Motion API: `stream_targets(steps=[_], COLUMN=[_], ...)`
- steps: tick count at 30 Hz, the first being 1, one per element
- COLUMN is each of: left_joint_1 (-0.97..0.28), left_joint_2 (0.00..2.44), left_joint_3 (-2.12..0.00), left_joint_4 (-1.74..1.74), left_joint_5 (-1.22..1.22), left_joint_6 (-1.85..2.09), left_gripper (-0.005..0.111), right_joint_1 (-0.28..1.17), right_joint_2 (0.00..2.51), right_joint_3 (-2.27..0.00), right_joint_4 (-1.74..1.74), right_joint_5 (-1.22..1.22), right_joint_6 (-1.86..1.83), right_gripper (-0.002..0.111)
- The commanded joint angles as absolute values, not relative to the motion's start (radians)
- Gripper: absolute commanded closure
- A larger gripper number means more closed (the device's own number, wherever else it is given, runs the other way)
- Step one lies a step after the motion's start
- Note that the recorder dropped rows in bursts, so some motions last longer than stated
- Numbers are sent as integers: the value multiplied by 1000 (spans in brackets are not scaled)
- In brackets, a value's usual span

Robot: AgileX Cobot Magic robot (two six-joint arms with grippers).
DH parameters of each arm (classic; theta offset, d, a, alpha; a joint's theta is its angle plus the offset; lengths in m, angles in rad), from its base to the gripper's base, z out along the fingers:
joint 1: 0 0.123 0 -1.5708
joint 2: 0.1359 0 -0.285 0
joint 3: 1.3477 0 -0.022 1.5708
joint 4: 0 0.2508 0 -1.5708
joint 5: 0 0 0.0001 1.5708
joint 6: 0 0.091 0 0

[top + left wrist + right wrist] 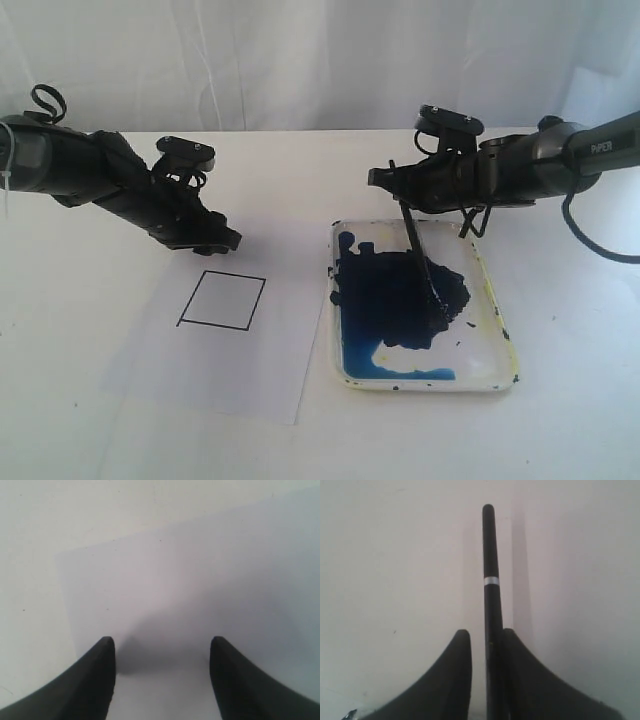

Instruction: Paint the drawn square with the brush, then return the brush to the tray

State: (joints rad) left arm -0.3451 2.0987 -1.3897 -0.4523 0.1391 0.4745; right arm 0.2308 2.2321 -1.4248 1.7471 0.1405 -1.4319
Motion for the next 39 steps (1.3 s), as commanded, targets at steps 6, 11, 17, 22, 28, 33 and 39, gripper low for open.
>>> stream_targets(steps=[6, 11, 17, 22, 28, 33, 39], left_joint_1=[-339, -339, -339, -339, -339, -339, -339], left_joint_2=[2103, 2103, 2103, 2103, 2103, 2103, 2103], left_joint_3=[-1387, -1387, -1387, -1387, -1387, -1387, -1387], left_joint_4=[-455, -455, -455, -455, -455, -455, -455], left_joint_5=[148, 148, 148, 148, 156, 156, 154], left_joint_6=[470, 470, 470, 470, 470, 470, 470], left_gripper=[47, 47, 47, 47, 47, 47, 47], right_joint_1=[231, 231, 231, 231, 231, 231, 226], right_joint_2=[2185, 2150, 2120, 2083, 2054, 2026, 2012], right_joint_3=[-1444, -1444, -1444, -1445, -1455, -1455, -1468], right_joint_4=[1744, 1704, 1703, 1692, 1355, 1147, 1070], right_joint_5=[145, 141, 162, 182, 175, 64, 17], right_joint_6=[-1435, -1435, -1426, -1437, -1632, -1637, -1661], right_gripper=[87, 78, 55, 55, 55, 57, 57])
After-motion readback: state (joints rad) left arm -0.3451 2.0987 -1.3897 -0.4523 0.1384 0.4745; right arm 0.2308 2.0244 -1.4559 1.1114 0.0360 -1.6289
